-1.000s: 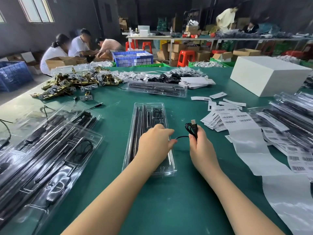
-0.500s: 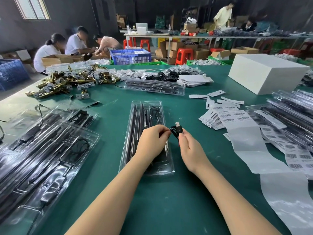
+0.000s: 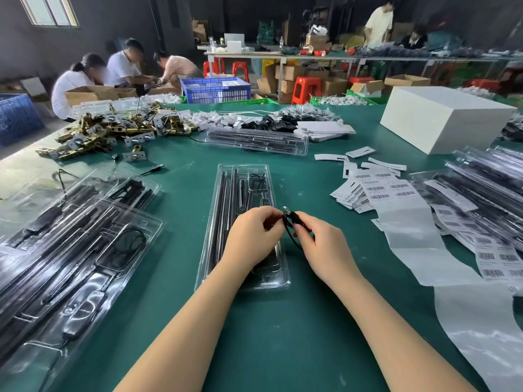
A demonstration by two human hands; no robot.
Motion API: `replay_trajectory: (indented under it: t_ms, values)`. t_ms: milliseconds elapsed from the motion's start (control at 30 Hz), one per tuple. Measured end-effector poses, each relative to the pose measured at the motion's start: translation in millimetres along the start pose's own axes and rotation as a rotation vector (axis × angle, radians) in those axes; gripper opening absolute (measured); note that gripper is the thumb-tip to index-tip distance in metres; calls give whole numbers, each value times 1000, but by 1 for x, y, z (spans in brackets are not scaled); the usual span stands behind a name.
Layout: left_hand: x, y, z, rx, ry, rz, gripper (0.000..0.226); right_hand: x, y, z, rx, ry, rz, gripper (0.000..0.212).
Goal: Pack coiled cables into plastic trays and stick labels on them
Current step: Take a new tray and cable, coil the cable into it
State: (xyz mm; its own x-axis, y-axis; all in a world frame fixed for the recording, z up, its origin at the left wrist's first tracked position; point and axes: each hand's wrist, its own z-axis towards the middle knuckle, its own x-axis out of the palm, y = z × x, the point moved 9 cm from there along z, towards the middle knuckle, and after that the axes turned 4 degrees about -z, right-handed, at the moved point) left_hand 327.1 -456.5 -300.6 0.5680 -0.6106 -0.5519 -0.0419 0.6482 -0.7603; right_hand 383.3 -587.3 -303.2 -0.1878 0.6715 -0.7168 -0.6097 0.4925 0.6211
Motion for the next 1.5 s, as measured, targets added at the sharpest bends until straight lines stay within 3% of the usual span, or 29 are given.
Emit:
replay_trajectory:
  t_ms: [200,400,567,1000,1133,1333,1500]
  values:
    - [0,-1,-1,5,8,6,10,-9,4,1,-87,-53,-54,22]
    - [-1,0,0,2,5,-26,9,-12,-2,2,-34,-73,68,22]
    - [-1,2,0,-3,4,-11,10,-8,-2,-1,-4,17,182,21]
    - [1,0,1,15,35,-25,9,3,-11,-5,136,5,-172,22]
    - [1,-1,1,22,34,-8,3,-10,-18,-2,166,-119,69,28]
    - [1,-4,-1,23,54,17,4,-17,-33,-1,241,-214,482,18]
    - [11,-17,-8,105,152,-11,25,-14,-35,0,210,-226,420,23]
